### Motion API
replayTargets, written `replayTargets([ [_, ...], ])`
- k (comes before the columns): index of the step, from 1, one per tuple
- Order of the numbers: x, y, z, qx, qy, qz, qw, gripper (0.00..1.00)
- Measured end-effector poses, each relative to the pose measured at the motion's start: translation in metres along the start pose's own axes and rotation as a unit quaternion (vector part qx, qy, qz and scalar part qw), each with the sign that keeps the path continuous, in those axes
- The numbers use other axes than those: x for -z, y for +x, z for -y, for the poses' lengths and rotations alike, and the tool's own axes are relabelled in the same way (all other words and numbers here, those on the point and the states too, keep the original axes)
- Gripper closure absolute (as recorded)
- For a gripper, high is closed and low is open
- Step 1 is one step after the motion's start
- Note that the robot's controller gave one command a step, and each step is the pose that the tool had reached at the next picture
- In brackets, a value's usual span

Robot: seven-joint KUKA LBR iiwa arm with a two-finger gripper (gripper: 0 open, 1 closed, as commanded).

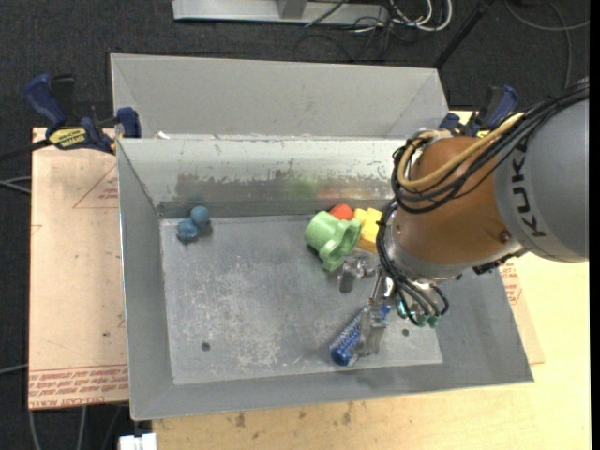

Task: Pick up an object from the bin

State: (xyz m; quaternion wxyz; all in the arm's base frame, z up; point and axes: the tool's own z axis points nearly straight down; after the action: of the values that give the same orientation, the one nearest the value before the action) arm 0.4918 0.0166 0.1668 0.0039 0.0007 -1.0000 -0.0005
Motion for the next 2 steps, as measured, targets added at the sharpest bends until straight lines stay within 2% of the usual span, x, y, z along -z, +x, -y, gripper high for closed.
replayTargets([
  [1,-0.0992,-0.0165,0.0336,-0.077,0.000,0.0014,0.9971,0.00],
  [2,-0.0974,-0.0175,0.0315,-0.075,-0.001,0.0036,0.9971,1.00],
])
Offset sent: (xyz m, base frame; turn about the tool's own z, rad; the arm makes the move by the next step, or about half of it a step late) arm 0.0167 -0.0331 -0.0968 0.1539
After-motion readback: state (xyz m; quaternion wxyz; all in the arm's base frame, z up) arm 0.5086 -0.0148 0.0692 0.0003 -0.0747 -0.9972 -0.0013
